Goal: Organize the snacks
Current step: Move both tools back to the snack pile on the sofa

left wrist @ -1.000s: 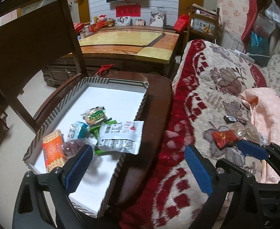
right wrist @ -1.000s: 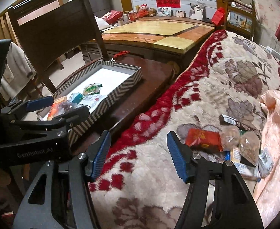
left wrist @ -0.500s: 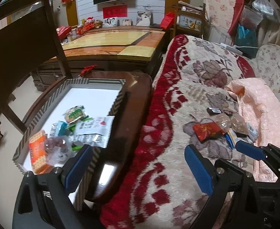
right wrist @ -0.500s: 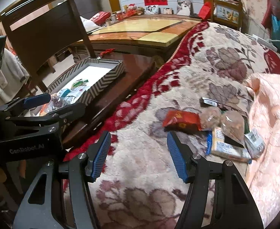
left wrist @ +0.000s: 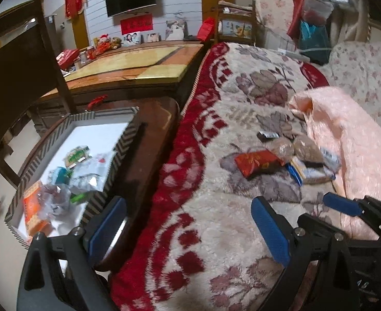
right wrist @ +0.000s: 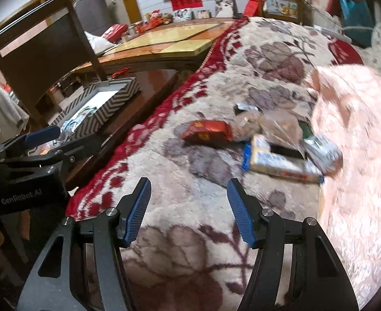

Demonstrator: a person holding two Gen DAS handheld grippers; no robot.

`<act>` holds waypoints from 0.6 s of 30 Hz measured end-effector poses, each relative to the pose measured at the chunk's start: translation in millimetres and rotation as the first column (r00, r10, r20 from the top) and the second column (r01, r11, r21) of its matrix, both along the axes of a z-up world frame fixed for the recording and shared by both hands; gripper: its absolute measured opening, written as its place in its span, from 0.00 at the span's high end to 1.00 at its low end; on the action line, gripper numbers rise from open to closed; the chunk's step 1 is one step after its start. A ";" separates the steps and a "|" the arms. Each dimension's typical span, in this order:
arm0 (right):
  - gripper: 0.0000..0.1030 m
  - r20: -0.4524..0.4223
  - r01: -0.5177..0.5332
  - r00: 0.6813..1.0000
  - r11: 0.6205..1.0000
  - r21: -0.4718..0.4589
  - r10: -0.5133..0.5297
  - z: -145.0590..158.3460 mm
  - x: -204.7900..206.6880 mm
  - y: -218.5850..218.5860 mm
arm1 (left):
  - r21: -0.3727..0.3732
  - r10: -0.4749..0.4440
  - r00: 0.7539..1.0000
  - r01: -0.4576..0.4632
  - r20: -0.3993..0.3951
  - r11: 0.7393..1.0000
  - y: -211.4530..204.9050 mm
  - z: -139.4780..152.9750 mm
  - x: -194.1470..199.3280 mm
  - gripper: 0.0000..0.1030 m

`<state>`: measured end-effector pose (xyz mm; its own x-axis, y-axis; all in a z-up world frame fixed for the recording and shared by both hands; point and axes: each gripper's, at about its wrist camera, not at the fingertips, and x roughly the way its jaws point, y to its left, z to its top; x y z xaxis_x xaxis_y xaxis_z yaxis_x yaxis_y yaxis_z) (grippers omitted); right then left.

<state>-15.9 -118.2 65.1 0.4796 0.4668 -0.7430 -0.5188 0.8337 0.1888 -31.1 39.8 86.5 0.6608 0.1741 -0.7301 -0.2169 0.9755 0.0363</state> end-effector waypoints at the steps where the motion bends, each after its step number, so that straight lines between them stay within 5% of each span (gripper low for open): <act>1: 0.41 -0.002 0.007 1.000 1.000 -0.005 -0.007 -2.8 -0.8 -3.6 | -0.004 -0.010 1.000 0.010 -0.006 1.000 -2.7 -3.2 0.0 0.05; 18: 0.41 0.031 0.066 0.997 0.998 0.016 -0.066 -24.8 -6.9 -37.9 | 0.017 -0.061 0.998 0.061 -0.006 0.998 -16.3 -27.3 -4.2 0.04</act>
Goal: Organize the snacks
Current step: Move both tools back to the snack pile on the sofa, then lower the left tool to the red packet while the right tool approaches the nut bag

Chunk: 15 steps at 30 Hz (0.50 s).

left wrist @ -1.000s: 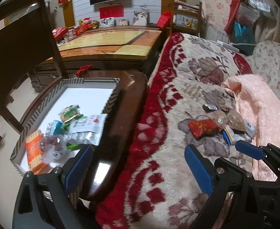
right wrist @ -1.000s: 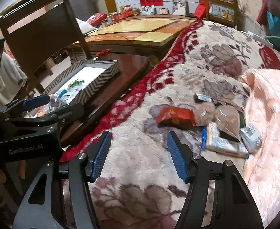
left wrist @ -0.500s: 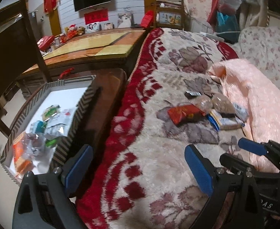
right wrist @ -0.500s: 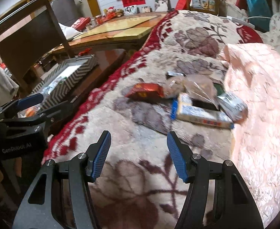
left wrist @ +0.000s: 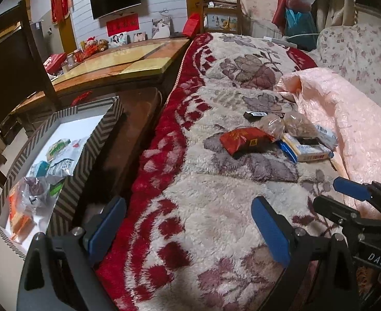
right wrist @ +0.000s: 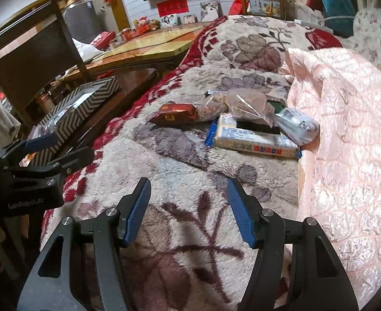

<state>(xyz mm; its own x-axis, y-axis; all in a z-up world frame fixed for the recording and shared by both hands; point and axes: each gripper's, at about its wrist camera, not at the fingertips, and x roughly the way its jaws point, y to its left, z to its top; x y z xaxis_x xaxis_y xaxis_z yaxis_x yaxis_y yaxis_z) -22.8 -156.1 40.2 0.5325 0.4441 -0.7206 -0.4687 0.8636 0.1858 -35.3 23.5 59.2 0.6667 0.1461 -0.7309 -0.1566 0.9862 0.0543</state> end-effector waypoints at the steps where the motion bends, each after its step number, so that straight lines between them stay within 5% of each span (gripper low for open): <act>1: 0.41 -0.002 0.003 1.000 1.000 0.004 -0.003 -0.5 1.1 -0.8 | 0.000 0.000 1.000 0.000 0.000 1.000 0.1 -0.1 0.1 0.04; 15: 0.41 -0.016 -0.005 1.000 1.000 -0.008 0.005 -5.8 3.7 4.0 | -0.011 -0.002 1.000 0.002 -0.011 1.000 0.3 -3.5 2.6 0.04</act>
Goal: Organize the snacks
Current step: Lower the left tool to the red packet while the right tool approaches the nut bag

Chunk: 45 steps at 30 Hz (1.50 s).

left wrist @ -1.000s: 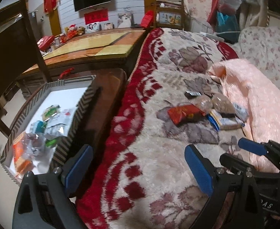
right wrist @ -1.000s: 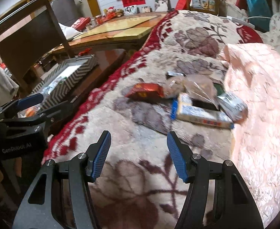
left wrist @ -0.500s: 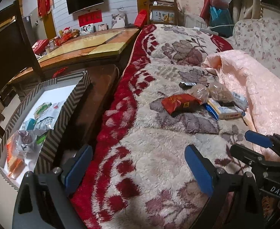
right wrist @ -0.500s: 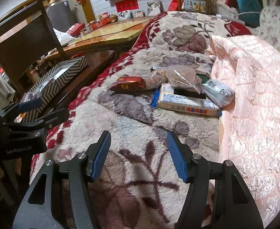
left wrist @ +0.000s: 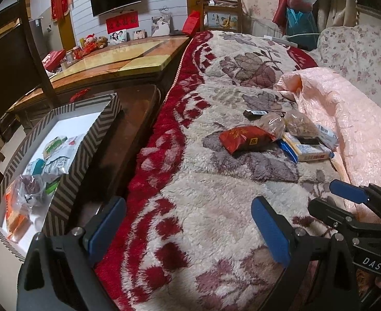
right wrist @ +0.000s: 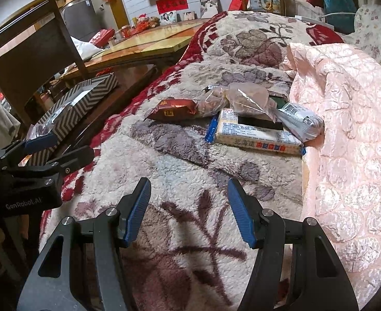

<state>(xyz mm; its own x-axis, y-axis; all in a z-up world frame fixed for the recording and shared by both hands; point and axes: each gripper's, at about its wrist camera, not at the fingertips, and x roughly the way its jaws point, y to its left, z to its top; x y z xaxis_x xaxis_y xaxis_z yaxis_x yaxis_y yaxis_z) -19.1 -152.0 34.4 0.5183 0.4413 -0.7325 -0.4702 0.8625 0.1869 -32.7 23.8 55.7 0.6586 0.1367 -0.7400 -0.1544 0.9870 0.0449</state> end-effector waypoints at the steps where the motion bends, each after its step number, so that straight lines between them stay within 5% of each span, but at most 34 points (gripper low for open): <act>1: 0.41 0.000 0.001 1.000 1.000 0.001 -0.001 0.0 -0.7 -0.4 | 0.001 -0.001 1.000 0.001 0.000 1.000 -0.4 0.0 0.4 0.04; 24: 0.41 -0.014 0.045 0.999 0.999 0.008 -0.045 4.8 35.4 -7.7 | -0.069 -0.142 0.989 0.140 -0.033 0.988 -12.9 -5.0 60.3 0.04; 34: 0.41 -0.037 0.069 0.997 0.997 0.024 -0.068 2.3 46.4 -19.8 | -0.093 -0.350 0.932 0.342 -0.098 0.935 -22.2 -12.6 114.3 0.04; 41: 0.41 -0.045 0.080 0.996 0.997 0.021 -0.079 1.6 54.2 -23.0 | -0.121 -0.412 0.904 0.399 -0.114 0.909 -28.4 -21.2 132.8 0.05; 43: 0.41 -0.047 0.085 0.995 0.996 0.022 -0.084 1.4 56.3 -24.7 | -0.131 -0.425 0.899 0.412 -0.103 0.902 -29.1 -22.8 135.1 0.08; 45: 0.41 -0.050 0.090 0.995 0.996 0.024 -0.088 1.2 57.4 -26.2 | -0.136 -0.439 0.891 0.424 -0.112 0.895 -30.8 -25.2 137.6 0.23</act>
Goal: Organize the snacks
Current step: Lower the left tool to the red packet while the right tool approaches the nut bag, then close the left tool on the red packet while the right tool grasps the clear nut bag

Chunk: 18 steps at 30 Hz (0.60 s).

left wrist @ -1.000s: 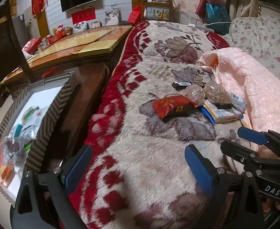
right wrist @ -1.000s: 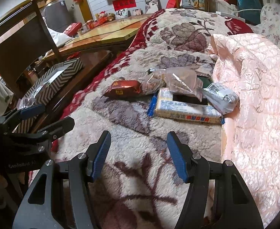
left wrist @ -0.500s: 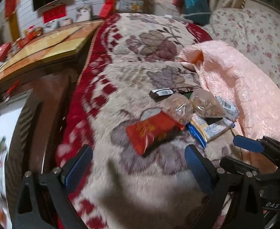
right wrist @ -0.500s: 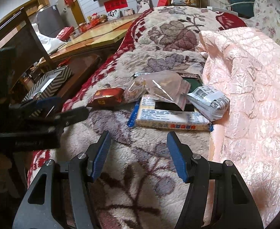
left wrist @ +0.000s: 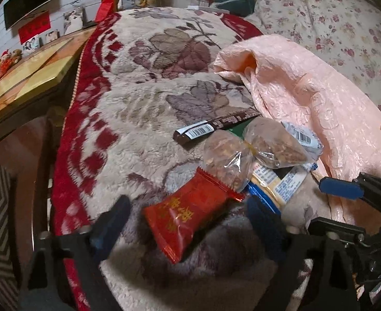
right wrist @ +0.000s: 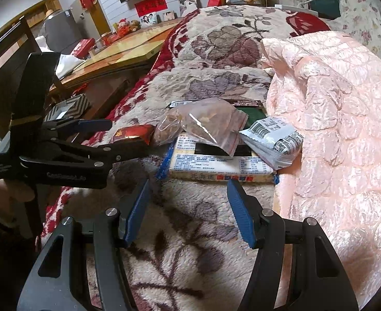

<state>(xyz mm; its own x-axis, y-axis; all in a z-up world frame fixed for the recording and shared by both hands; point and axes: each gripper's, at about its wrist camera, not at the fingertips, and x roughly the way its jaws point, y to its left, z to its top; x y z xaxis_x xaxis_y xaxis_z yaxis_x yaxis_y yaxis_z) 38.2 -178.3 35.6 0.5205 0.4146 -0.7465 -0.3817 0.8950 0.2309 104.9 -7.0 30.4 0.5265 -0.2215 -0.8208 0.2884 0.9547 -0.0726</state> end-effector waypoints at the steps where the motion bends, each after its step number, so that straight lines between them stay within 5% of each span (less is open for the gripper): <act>1: 0.41 -0.003 0.002 1.000 1.000 0.002 -0.002 -0.4 1.2 -0.7 | -0.002 -0.006 1.000 0.006 -0.007 1.000 -0.7 -1.5 1.9 0.26; 12: 0.40 0.029 -0.008 1.000 1.000 -0.029 0.009 9.8 16.2 7.1 | 0.000 0.035 0.999 -0.035 0.022 0.999 3.2 2.0 -1.8 0.66; 18: 0.32 0.077 -0.046 0.996 0.992 -0.118 0.055 21.6 45.1 17.8 | -0.021 0.073 0.997 -0.072 0.019 0.997 10.5 4.1 -8.1 0.66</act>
